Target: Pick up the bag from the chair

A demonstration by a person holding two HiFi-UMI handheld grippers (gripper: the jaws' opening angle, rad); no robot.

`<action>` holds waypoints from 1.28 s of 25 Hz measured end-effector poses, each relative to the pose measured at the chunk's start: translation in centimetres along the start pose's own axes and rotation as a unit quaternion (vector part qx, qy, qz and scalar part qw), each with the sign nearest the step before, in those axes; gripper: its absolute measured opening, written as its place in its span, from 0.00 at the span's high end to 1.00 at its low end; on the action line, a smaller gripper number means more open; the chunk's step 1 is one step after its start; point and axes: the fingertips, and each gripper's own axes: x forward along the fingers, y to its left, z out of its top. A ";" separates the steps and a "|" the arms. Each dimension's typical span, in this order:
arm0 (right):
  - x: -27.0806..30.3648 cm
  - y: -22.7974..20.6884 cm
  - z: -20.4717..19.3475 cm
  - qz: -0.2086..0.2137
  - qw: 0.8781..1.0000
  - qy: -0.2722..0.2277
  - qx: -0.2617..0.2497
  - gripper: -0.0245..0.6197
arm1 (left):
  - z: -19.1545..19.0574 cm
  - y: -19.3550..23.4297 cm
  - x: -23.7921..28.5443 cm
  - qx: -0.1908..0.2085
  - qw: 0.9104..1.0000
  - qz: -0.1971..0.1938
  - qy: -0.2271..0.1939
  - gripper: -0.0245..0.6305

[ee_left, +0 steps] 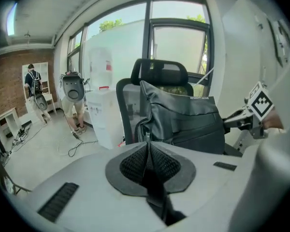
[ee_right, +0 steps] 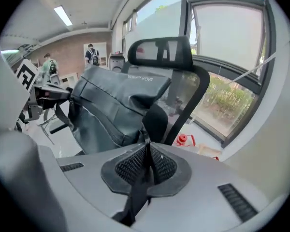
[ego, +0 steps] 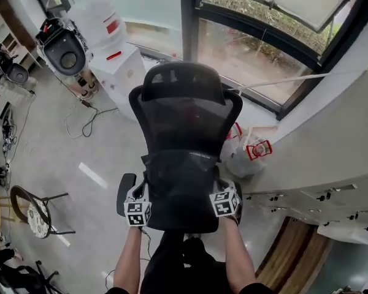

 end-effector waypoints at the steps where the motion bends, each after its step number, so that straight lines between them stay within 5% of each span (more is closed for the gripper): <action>1: -1.5 -0.2 0.8 0.000 1.000 -0.015 0.000 0.94 | 0.8 -0.2 -1.3 0.004 1.000 -0.004 -0.008 0.94; 9: -12.6 0.4 4.6 -0.008 0.993 -0.115 0.005 0.94 | 6.0 -1.5 -11.9 0.006 0.993 -0.045 -0.113 0.94; 17: -21.1 2.8 5.9 -0.023 0.985 -0.168 0.011 0.94 | 8.3 -1.1 -18.9 0.008 0.982 -0.080 -0.170 0.94; 32: -26.1 6.3 6.6 -0.043 0.981 -0.189 0.015 0.94 | 8.9 0.6 -23.2 0.018 0.976 -0.099 -0.192 0.94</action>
